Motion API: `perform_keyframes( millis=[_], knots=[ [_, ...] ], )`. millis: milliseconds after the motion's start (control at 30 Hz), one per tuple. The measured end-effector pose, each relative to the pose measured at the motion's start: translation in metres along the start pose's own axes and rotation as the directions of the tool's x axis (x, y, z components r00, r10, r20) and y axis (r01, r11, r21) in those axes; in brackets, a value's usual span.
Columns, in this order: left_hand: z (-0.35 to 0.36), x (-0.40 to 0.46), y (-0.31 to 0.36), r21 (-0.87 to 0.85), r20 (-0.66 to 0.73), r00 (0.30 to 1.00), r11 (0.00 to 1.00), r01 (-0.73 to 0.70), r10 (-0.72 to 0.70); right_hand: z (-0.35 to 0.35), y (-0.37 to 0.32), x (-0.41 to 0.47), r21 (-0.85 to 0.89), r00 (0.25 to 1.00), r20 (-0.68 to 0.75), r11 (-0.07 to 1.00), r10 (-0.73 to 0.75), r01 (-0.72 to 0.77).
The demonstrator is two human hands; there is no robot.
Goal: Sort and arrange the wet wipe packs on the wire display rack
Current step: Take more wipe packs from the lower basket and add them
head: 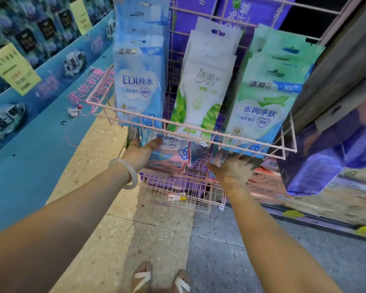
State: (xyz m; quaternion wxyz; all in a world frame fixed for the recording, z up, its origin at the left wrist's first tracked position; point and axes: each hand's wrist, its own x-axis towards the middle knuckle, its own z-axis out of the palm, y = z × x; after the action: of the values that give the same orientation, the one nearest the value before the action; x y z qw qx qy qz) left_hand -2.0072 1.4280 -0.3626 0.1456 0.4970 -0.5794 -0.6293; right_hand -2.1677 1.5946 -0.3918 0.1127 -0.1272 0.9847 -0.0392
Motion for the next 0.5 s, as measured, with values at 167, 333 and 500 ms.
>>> perform_keyframes(
  millis=[167,333,500],
  knots=[
    [-0.001,-0.001,-0.002,0.006,0.010,1.000,1.000,0.021,-0.021,0.011,-0.008,0.003,-0.148,0.991,-0.049,0.982,-0.126,0.118],
    [-0.002,-0.004,-0.005,-0.028,0.030,0.999,0.999,0.019,-0.018,-0.001,-0.002,0.009,-0.341,0.971,0.011,0.912,-0.237,0.227],
    [0.000,-0.006,-0.011,-0.129,0.027,0.999,0.991,-0.016,0.020,-0.014,-0.023,0.014,0.042,0.961,0.060,0.963,-0.269,0.267]
  ],
)
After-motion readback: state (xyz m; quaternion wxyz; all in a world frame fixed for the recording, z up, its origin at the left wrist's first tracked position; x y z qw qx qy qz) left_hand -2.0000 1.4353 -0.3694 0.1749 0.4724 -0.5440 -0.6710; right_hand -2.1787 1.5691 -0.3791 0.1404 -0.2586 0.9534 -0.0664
